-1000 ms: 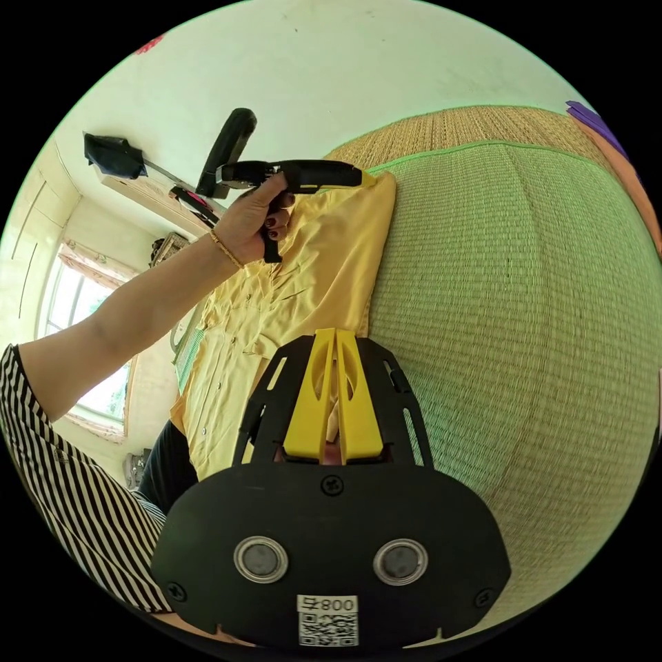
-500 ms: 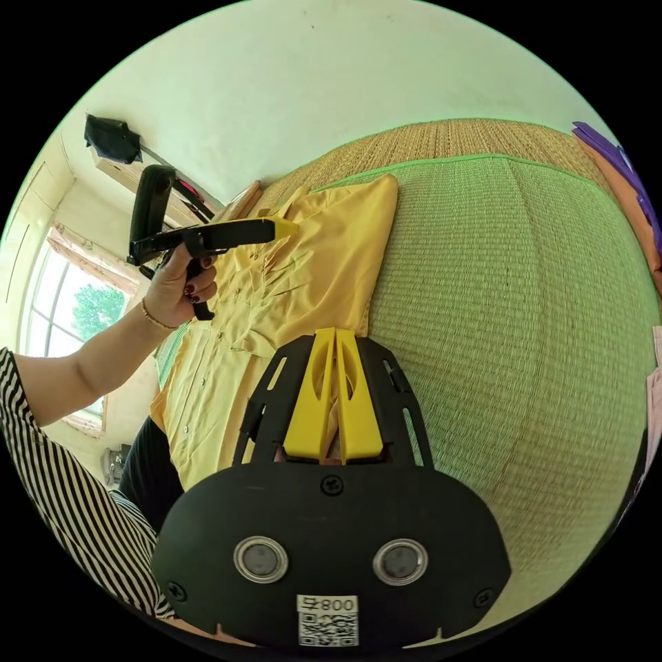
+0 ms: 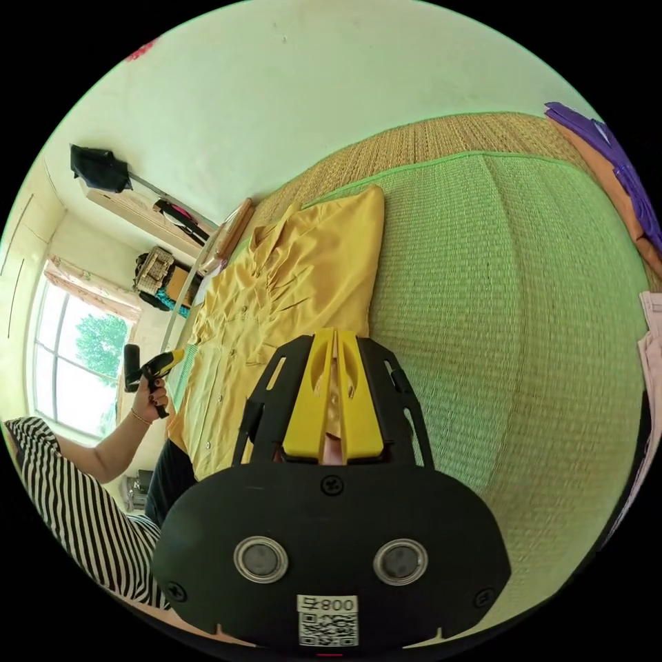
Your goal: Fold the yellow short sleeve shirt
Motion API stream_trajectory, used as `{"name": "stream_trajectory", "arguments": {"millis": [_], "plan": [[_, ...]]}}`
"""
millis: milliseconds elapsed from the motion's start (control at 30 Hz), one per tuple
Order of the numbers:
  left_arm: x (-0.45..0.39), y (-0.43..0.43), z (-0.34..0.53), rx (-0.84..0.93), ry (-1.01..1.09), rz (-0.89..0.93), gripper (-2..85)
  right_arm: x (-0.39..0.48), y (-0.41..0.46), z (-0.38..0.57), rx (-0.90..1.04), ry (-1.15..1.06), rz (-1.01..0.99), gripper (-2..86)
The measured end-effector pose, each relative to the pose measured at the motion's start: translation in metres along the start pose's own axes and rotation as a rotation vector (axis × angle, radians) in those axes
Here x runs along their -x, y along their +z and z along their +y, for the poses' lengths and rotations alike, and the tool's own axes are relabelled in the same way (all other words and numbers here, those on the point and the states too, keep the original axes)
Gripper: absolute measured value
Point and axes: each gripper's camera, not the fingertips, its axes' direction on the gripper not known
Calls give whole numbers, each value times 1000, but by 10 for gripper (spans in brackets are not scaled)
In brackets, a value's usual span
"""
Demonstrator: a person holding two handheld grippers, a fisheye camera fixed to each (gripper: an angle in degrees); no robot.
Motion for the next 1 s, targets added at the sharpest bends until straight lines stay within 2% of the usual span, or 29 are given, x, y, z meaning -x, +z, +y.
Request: {"name": "stream_trajectory", "arguments": {"millis": [100,333,467,733,800,1000], "plan": [[70,-36,46,-111,-88,-5,31,44,-21,-17,-10,19,73,29],[226,-78,140,-356,-306,-19,87,195,5,-65,70,-58,0,52],[293,-88,181,-457,-398,-9,97,328,66,-123,160,-201,-65,67],[412,-81,250,-481,-441,102,65,594,213,-223,372,-504,-135,96],[431,-80,265,-497,-453,122,56,673,256,-241,430,-594,-110,102],[476,-78,308,-530,-434,156,58,837,336,-282,504,-755,-7,113]]}}
